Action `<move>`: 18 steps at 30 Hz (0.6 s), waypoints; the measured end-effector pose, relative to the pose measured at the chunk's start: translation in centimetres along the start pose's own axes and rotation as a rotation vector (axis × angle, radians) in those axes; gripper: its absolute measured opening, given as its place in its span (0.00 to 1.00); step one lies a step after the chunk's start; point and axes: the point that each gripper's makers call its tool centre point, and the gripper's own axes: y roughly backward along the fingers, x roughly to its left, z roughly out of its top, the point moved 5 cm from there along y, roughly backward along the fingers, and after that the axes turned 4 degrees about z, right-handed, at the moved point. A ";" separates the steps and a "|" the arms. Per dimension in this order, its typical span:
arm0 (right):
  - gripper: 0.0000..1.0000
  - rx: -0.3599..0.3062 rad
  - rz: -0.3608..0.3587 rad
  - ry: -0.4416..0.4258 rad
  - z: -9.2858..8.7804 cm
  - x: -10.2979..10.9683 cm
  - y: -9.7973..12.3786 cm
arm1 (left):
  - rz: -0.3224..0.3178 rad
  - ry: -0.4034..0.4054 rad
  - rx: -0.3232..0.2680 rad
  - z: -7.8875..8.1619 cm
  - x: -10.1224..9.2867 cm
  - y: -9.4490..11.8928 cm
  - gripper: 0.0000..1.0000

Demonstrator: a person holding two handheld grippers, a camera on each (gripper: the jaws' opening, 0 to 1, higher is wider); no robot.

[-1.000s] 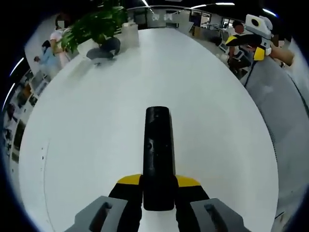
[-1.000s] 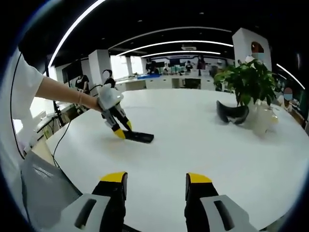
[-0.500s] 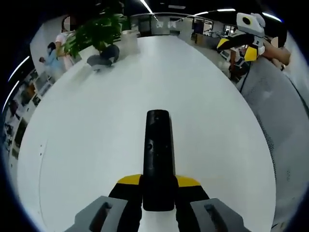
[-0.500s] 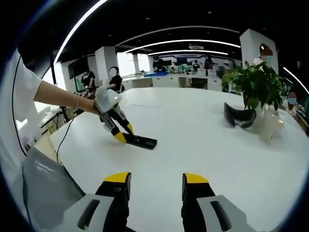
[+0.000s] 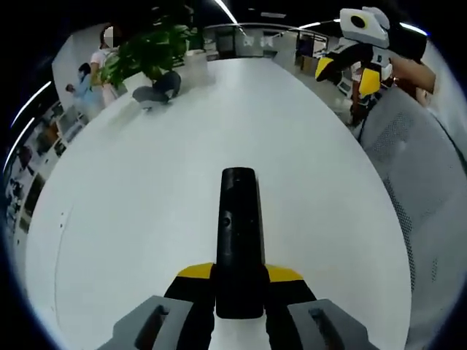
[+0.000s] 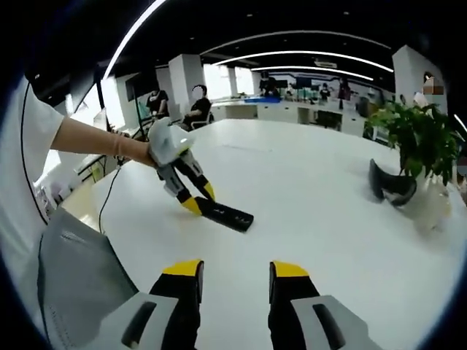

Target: Press the specified remote control buttons in sequence, fully releasing each button before pressing the next.

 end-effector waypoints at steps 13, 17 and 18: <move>0.27 0.107 0.140 0.068 -0.4 2.1 -2.6 | 0.021 0.035 -0.031 -0.1 -3.0 0.3 0.24; 0.26 0.132 0.171 0.081 -0.5 2.6 -3.3 | 0.021 0.052 -0.036 -0.2 -4.1 0.4 0.24; 0.25 0.138 0.179 0.084 -0.5 2.7 -3.4 | 0.023 0.054 -0.037 -0.2 -4.3 0.5 0.24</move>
